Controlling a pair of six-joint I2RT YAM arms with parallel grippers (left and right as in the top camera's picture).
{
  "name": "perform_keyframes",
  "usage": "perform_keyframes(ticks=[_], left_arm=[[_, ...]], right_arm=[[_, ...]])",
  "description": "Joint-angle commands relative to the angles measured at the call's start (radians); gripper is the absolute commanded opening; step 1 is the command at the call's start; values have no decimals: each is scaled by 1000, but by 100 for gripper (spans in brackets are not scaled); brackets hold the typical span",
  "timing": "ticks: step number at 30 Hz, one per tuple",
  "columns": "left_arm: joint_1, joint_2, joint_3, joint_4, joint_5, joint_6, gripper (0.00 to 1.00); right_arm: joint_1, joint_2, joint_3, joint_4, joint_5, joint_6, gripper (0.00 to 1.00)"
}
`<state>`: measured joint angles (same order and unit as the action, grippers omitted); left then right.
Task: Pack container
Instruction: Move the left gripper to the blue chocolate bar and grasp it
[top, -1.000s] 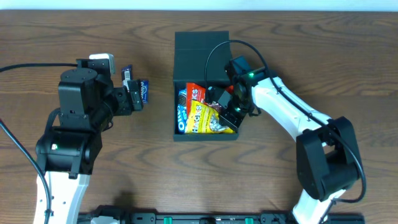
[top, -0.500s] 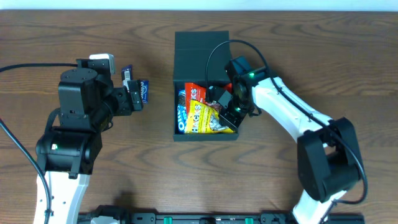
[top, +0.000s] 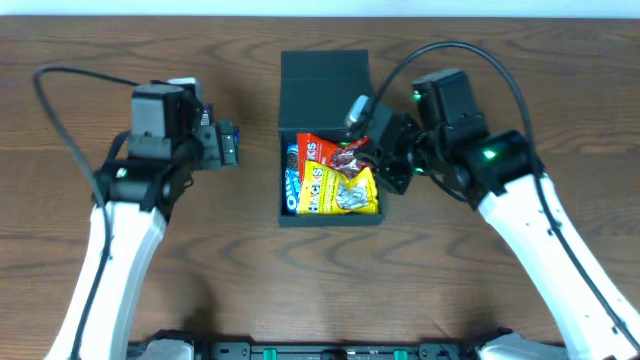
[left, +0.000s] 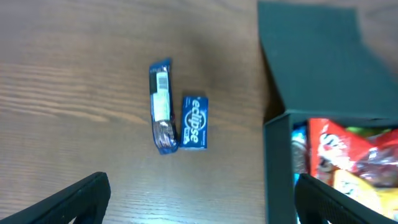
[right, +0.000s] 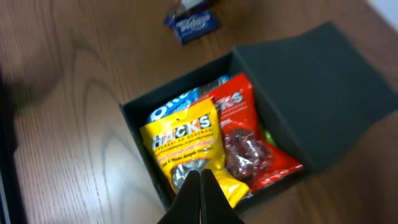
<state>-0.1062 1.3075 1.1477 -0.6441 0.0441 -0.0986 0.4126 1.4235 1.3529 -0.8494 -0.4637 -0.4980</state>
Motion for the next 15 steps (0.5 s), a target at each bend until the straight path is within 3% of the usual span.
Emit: perform_keyframes(ticks=[1,10,15], left_arm=[[4,81,20,16,-33,24,95],[89,293,20,158,-28,26,95],[135,385,20,228,34,109,96]], right_arm=[[-17,-33,8,1,-15,16,1],[-17,-38,8,-57,-11,34,2],[-17,-38,8,-60,-12,34,2]])
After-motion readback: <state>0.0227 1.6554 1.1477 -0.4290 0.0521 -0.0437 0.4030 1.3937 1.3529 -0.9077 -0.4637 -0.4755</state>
